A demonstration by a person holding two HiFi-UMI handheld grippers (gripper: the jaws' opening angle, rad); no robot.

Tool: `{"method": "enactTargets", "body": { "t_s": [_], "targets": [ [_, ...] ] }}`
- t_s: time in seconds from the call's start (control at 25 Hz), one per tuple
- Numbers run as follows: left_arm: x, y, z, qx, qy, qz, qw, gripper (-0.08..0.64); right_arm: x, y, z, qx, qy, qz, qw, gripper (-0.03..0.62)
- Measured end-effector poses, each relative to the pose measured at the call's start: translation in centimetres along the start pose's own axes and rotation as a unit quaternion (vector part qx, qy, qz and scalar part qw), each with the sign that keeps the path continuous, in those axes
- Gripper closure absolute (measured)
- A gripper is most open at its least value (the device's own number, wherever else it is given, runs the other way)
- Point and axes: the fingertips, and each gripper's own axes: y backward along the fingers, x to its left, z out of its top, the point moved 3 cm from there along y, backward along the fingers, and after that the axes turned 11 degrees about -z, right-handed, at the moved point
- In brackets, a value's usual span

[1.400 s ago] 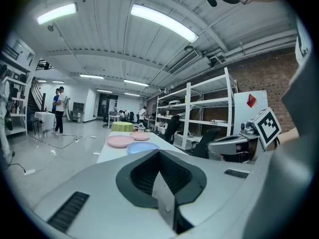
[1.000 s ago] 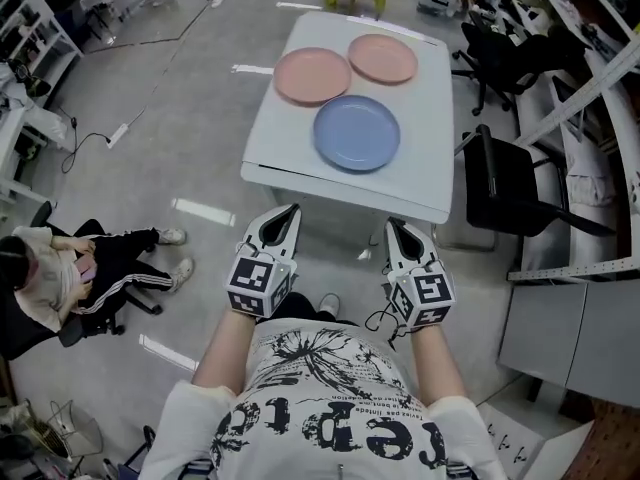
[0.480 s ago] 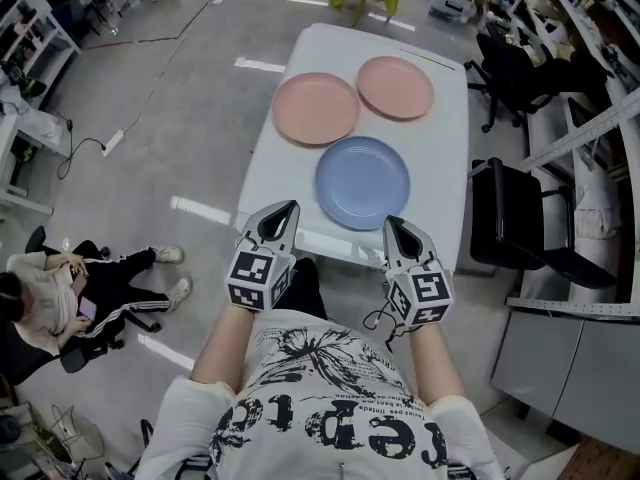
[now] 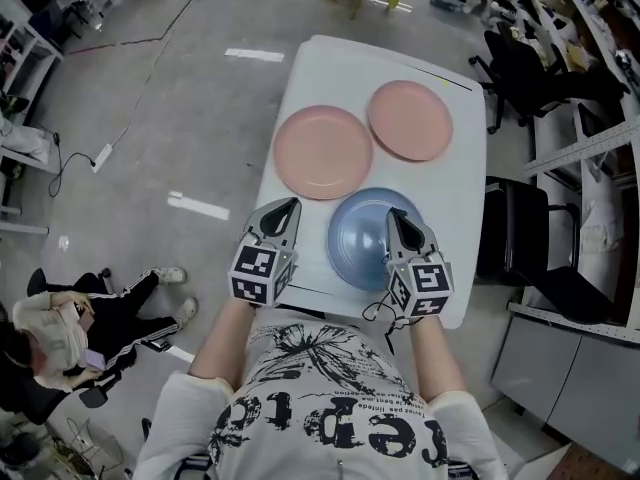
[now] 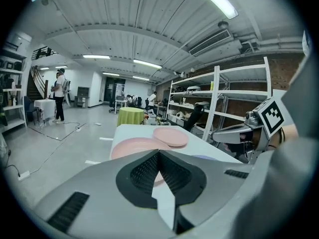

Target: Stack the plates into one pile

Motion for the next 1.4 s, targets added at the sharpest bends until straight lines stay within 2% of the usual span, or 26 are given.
{"method": "enactTargets", "body": {
  "t_s": [0.28,0.32,0.4,0.44,0.52,0.72,0.84,1.04,1.16,1.28,1.4],
  "targets": [
    [8.0,-4.6,-2.1,0.051,0.054,0.023,0.997,0.548,-0.5,-9.7,-0.1,0.067,0.008,-0.023,0.997,0.584],
    [9.0,-5.0,-2.3,0.052,0.064,0.031,0.9961,0.548,-0.4,-10.9,-0.4,0.081,0.007,-0.023,0.996,0.568],
    [11.0,-5.8,-2.7,0.052,0.086,0.046,0.9939,0.547,-0.4,-13.4,-0.9,0.109,-0.002,-0.019,0.994,0.493],
    [11.9,-6.3,-2.8,0.052,0.099,0.049,0.9925,0.536,-0.5,-14.5,-1.1,0.121,-0.007,-0.018,0.992,0.48],
    [13.4,-7.3,-3.4,0.056,0.121,0.052,0.9897,0.445,-1.0,-16.6,-1.6,0.14,-0.013,-0.024,0.99,0.454],
    [16.0,-9.6,-4.8,0.075,0.152,0.055,0.9839,0.403,-2.3,-20.5,-3.0,0.181,-0.001,-0.033,0.983,0.433],
    [17.2,-10.8,-5.6,0.091,0.17,0.057,0.9795,0.403,-2.5,-22.3,-3.6,0.201,0.007,-0.031,0.979,0.433],
    [18.6,-12.1,-7.0,0.121,0.181,0.06,0.9743,0.403,-2.9,-24.8,-4.5,0.228,-0.008,-0.03,0.973,0.433],
    [18.8,-12.8,-7.4,0.13,0.18,0.054,0.9736,0.425,-2.9,-25.8,-5.3,0.247,-0.012,-0.026,0.968,0.459],
    [18.6,-13.1,-7.7,0.14,0.175,0.057,0.9728,0.443,-3.0,-26.1,-5.9,0.26,-0.009,-0.028,0.965,0.528],
    [18.5,-13.5,-7.7,0.144,0.176,0.067,0.9715,0.451,-3.2,-26.2,-5.8,0.256,-0.014,-0.031,0.966,0.532]
  ]
}}
